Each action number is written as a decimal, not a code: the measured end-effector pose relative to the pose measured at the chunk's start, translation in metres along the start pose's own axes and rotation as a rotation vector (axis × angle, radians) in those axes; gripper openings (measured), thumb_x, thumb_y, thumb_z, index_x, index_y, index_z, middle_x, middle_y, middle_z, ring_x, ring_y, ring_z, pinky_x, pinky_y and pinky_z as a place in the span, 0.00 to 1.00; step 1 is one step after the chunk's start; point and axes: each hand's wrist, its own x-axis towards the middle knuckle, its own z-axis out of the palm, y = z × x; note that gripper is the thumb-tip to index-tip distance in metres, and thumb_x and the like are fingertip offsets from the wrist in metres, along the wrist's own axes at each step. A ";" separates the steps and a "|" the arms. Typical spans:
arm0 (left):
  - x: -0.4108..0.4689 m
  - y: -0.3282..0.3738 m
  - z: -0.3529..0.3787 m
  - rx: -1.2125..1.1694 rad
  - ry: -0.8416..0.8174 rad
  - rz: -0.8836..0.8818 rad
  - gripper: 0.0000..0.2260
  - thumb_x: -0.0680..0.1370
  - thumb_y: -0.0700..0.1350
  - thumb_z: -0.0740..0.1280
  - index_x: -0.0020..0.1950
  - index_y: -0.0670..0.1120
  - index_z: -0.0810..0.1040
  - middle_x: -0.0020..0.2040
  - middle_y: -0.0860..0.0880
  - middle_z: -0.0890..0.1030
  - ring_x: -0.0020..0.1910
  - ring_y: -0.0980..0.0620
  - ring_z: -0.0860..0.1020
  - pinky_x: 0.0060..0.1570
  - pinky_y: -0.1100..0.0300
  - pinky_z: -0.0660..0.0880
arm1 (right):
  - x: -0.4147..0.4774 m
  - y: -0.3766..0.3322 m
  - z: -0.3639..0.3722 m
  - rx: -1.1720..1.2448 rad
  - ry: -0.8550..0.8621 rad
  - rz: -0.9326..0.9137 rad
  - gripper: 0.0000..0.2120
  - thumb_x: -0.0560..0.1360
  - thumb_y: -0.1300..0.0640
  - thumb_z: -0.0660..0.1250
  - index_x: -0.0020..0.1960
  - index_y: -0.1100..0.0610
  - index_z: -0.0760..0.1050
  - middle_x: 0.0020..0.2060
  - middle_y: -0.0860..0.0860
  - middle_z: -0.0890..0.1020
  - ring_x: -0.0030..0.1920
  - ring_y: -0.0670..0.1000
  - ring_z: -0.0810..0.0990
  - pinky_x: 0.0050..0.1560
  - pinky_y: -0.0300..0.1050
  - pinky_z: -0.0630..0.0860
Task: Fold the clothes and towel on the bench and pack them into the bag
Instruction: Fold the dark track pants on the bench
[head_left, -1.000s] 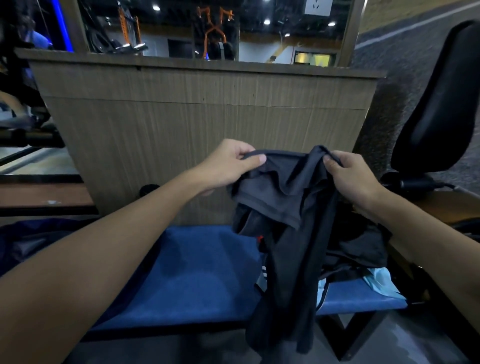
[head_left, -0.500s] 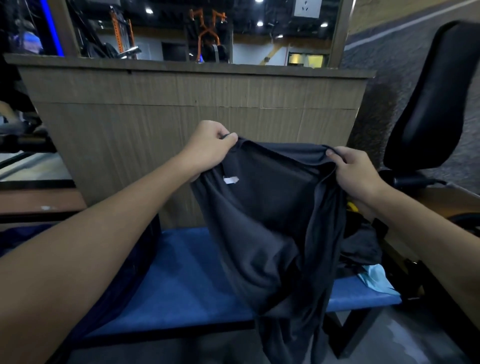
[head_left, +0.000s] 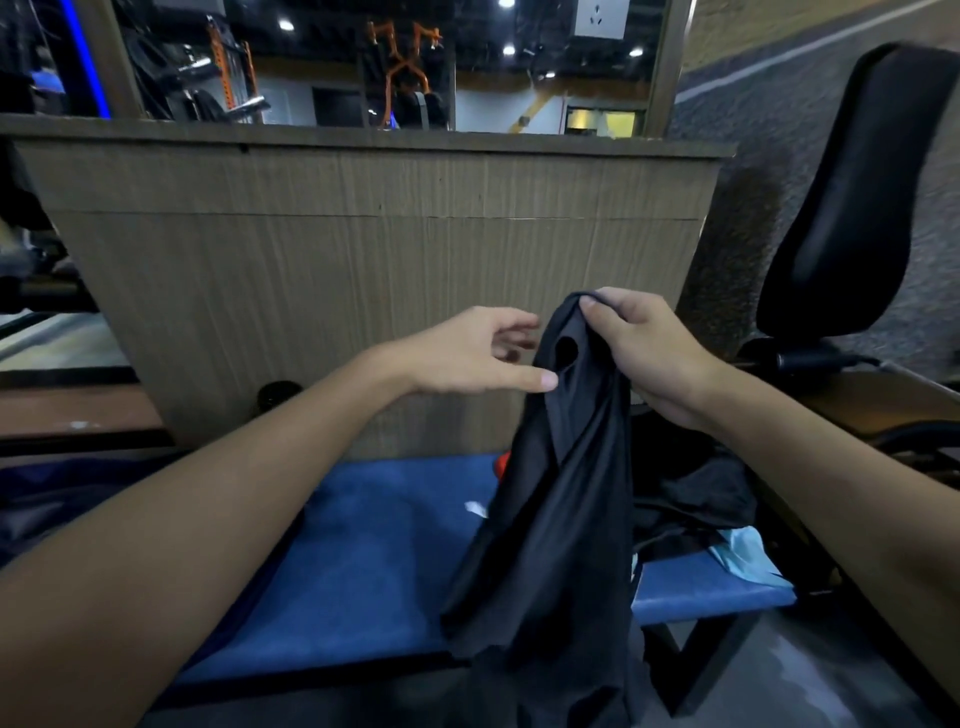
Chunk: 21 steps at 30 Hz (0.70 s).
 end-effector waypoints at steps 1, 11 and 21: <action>0.001 -0.001 0.006 -0.061 -0.030 0.021 0.27 0.74 0.47 0.75 0.71 0.45 0.72 0.62 0.54 0.80 0.61 0.62 0.78 0.61 0.66 0.74 | 0.000 -0.001 0.001 0.005 -0.001 -0.005 0.14 0.83 0.58 0.58 0.52 0.66 0.78 0.50 0.65 0.83 0.46 0.54 0.81 0.57 0.58 0.77; 0.010 0.012 0.001 -0.362 0.425 0.107 0.07 0.81 0.37 0.65 0.51 0.43 0.83 0.52 0.41 0.85 0.54 0.43 0.83 0.58 0.45 0.77 | -0.012 0.030 -0.010 0.084 -0.165 0.092 0.18 0.71 0.50 0.74 0.56 0.56 0.76 0.49 0.56 0.83 0.45 0.50 0.81 0.43 0.47 0.76; -0.003 -0.015 -0.036 0.088 0.356 -0.039 0.23 0.76 0.36 0.70 0.70 0.45 0.71 0.61 0.50 0.78 0.59 0.52 0.78 0.54 0.63 0.75 | -0.020 0.059 0.001 -0.056 -0.047 0.108 0.11 0.80 0.58 0.65 0.39 0.57 0.72 0.34 0.50 0.79 0.33 0.42 0.75 0.33 0.37 0.70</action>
